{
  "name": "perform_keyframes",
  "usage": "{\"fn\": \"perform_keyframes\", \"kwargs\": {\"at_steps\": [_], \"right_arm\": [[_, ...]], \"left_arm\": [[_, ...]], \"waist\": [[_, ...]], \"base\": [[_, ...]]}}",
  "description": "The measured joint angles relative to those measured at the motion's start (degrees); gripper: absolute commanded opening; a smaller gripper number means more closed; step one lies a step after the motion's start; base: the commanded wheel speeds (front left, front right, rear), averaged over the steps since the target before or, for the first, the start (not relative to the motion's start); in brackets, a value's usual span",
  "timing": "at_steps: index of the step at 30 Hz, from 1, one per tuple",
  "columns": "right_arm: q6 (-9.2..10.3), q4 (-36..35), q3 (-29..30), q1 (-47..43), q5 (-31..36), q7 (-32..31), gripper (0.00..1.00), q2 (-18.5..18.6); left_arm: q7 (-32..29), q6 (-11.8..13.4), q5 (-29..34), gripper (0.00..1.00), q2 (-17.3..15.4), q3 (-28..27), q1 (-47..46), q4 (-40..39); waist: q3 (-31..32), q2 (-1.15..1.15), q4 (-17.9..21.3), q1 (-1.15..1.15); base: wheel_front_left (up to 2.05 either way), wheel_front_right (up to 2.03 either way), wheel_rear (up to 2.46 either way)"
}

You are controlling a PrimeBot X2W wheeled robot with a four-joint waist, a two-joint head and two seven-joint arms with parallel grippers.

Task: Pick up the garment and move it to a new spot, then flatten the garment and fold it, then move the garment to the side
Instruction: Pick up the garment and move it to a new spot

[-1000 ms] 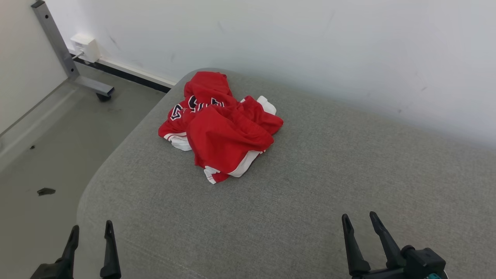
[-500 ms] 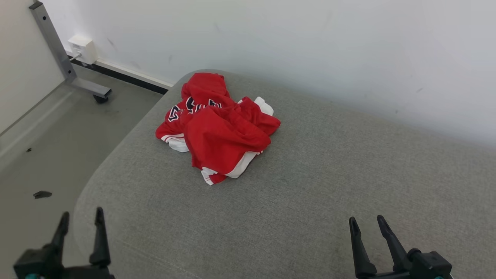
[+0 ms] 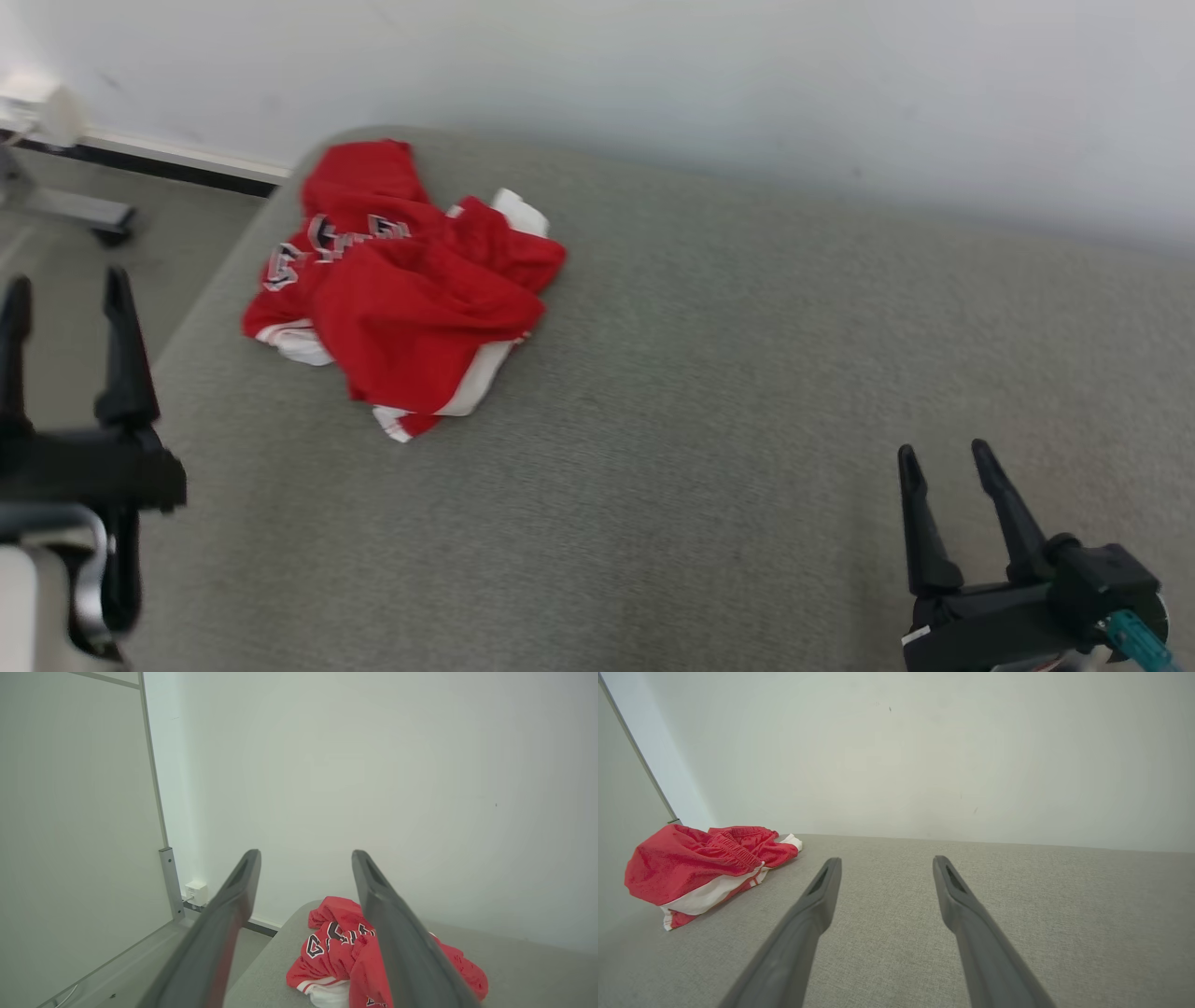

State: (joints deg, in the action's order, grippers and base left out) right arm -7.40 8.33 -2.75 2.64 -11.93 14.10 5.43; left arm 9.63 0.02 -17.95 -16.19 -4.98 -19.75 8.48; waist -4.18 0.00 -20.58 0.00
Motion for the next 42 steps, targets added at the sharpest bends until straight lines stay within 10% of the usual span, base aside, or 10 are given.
{"fn": "perform_keyframes", "kwargs": {"at_steps": [20,39,41,42], "right_arm": [[0.00,-1.2,4.6,4.4,1.0,0.6,1.00,0.1],[0.00,-0.3,4.7,5.4,1.1,0.9,1.00,-0.6],[0.00,-0.3,4.6,5.4,1.0,0.9,1.00,-0.5],[0.00,-0.3,4.6,5.4,1.0,0.9,1.00,-0.5]], "left_arm": [[-8.6,-3.6,-2.8,1.00,-9.3,0.0,-24.6,14.8],[-36.0,-4.7,-9.0,1.00,-10.1,2.9,-22.9,29.3],[-35.0,-5.4,-10.3,0.00,-9.7,2.6,-22.6,28.7],[-34.8,-5.7,-10.3,0.00,-9.7,3.1,-22.4,28.4]], "waist": [[-14.4,0.01,18.2,0.02],[-18.0,0.01,23.7,0.00],[-17.9,0.01,23.7,0.00],[-17.8,0.00,23.7,0.00]], "base": [[0.00,0.00,0.00],[0.00,0.00,0.00],[0.00,0.00,0.00],[0.00,0.00,0.00]]}}
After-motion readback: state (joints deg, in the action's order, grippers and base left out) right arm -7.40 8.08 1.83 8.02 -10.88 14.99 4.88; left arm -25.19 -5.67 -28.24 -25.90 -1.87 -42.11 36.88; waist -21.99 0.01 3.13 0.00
